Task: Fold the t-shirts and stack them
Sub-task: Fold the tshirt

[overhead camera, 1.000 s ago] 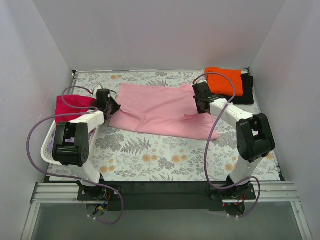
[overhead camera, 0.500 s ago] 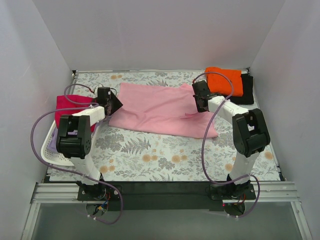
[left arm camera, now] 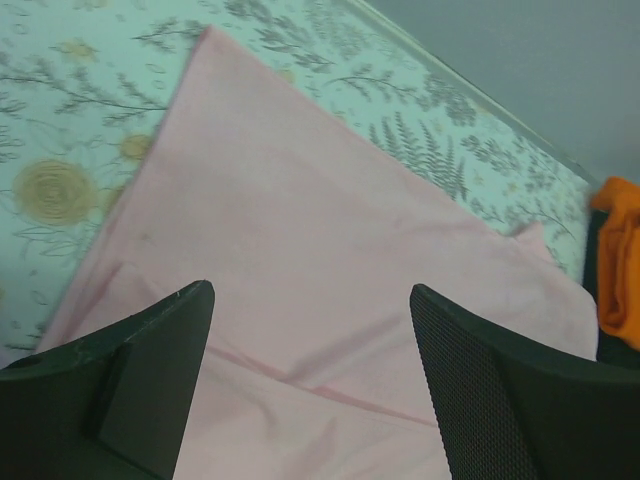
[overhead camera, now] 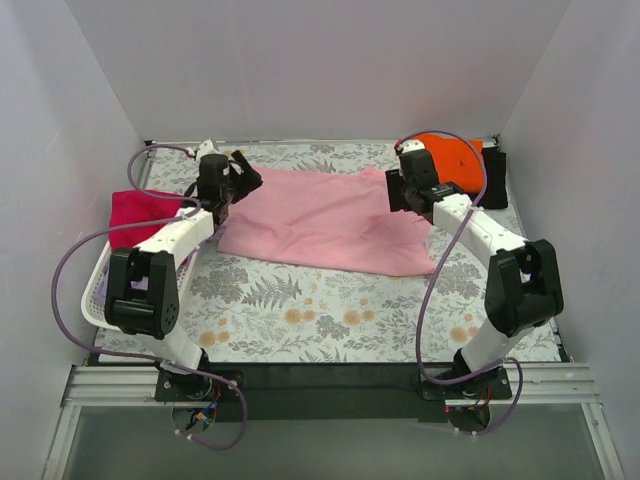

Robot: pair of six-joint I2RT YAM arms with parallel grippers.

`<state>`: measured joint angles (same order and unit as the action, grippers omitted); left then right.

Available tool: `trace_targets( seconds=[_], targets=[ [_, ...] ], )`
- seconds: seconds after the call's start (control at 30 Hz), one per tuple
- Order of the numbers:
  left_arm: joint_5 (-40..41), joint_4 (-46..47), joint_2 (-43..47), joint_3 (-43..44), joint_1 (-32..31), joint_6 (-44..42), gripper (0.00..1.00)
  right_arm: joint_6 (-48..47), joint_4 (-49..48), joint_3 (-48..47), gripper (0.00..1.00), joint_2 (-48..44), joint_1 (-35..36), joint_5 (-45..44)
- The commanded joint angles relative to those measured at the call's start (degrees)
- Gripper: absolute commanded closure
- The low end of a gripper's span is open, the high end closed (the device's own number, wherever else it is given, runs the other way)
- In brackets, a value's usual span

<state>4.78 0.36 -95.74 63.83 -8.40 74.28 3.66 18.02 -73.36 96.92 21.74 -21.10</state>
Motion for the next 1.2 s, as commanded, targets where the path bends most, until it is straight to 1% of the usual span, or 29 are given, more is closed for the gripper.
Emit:
trace_targets(
  seconds=[0.0, 0.03, 0.1, 0.13, 0.2, 0.23, 0.3, 0.4, 0.5, 0.6, 0.63, 0.77, 1.07, 1.17],
  targets=[
    [1.3, 3.7, 4.2, -3.0, -6.8, -1.9, 0.27, 2.4, -5.2, 4.2, 0.46, -3.4, 0.1, 12.1],
    [1.4, 5.7, 5.1, -4.2, -8.2, -2.2, 0.27, 2.8, -6.5, 5.0, 0.46, -3.2, 0.1, 14.5],
    [1.4, 8.4, 5.9, -7.6, -12.1, -2.4, 0.27, 3.7, -6.9, 6.2, 0.46, -2.2, 0.1, 16.2],
    [1.2, 10.4, 5.8, -8.5, -12.9, -2.0, 0.27, 4.2, -7.3, 6.6, 0.46, -1.9, 0.1, 18.6],
    [0.1, 12.0, 4.8, -9.9, -14.4, -1.8, 0.27, 5.0, -9.7, 9.7, 0.47, -2.2, 0.1, 20.7],
    [-0.3, 12.9, 4.1, -10.8, -14.5, -1.6, 0.27, 5.8, -10.8, 11.3, 0.47, -2.4, 0.1, 24.0],
    [-1.3, 13.3, 2.2, -11.7, -14.6, -0.9, 0.27, 6.3, -13.2, 14.6, 0.47, -2.9, 0.1, 24.4],
    [-2.7, 16.8, 0.2, -14.4, -14.9, 0.0, 0.27, 6.4, -14.8, 17.1, 0.47, -1.7, 0.1, 23.8],
    [-3.4, 18.3, -1.5, -17.2, -15.1, 0.4, 0.27, 6.3, -15.6, 18.2, 0.48, 0.5, 0.1, 24.0],
    [-3.5, 18.4, -2.5, -19.7, -15.2, 1.2, 0.27, 6.4, -15.3, 20.2, 0.49, 1.5, 0.1, 23.7],
    [-3.5, 18.4, -2.5, -20.4, -15.2, 1.5, 0.27, 6.6, -15.3, 22.2, 0.48, 1.5, 0.1, 23.9],
    [-3.6, 17.5, -1.6, -24.7, -15.2, 3.0, 0.27, 8.0, -13.5, 27.5, 0.49, -1.3, 1.0, 24.7],
    [-1.4, 15.5, 5.5, -36.1, -15.4, 6.5, 0.25, 8.8, -8.8, 36.0, 0.44, -9.5, 1.8, 31.7],
    [-3.1, 14.1, 9.4, -38.6, -15.7, 7.8, 0.25, 9.2, -7.4, 38.4, 0.42, -11.7, 1.8, 33.7]
  ],
)
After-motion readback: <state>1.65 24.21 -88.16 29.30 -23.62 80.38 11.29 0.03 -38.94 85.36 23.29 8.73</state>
